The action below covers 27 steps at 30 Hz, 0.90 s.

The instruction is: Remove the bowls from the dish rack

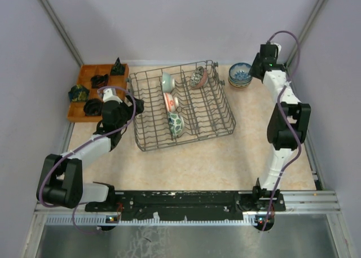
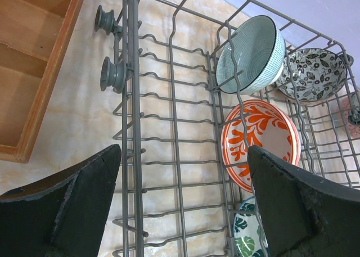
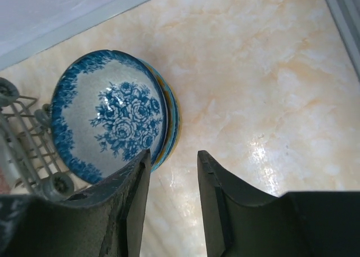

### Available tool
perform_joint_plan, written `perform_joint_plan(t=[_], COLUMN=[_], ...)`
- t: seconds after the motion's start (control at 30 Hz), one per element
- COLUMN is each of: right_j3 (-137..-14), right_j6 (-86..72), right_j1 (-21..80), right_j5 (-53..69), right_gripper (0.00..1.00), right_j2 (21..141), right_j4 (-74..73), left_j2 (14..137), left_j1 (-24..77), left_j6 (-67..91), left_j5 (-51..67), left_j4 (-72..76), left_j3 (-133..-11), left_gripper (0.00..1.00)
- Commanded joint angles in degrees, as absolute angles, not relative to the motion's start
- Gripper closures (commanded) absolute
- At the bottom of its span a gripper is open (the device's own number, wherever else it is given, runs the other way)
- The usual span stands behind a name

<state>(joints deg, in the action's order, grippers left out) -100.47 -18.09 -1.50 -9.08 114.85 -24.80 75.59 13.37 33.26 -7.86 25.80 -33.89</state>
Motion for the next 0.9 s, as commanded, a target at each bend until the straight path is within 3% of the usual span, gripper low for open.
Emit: perform_joint_plan(t=[0.0, 0.33, 0.6, 0.87], right_j3=[-100.3, -102.45, -118.3, -128.48], right_j6=[-16.04, -5.83, -1.18, -0.36], right_j1=[0.63, 17.6, 27.97, 29.71], right_j5=[-11.42, -21.15, -34.51, -38.02], right_gripper=[0.6, 0.43, 0.43, 0.43], right_j2=[105.42, 104.22, 118.62, 130.2], right_j4=[-19.99, -17.06, -23.78, -26.96], left_j2=[74.68, 73.1, 71.35, 71.09], left_j1=[13.18, 13.19, 13.18, 13.14], left_j6=[33.57, 33.48, 33.03, 33.76], left_j5=[-7.29, -7.63, -8.7, -8.55], left_j4=[27.53, 26.59, 26.15, 30.61], left_j3=[-33.69, -32.93, -32.1, -29.97], left_gripper=[0.01, 0.01, 0.01, 0.01])
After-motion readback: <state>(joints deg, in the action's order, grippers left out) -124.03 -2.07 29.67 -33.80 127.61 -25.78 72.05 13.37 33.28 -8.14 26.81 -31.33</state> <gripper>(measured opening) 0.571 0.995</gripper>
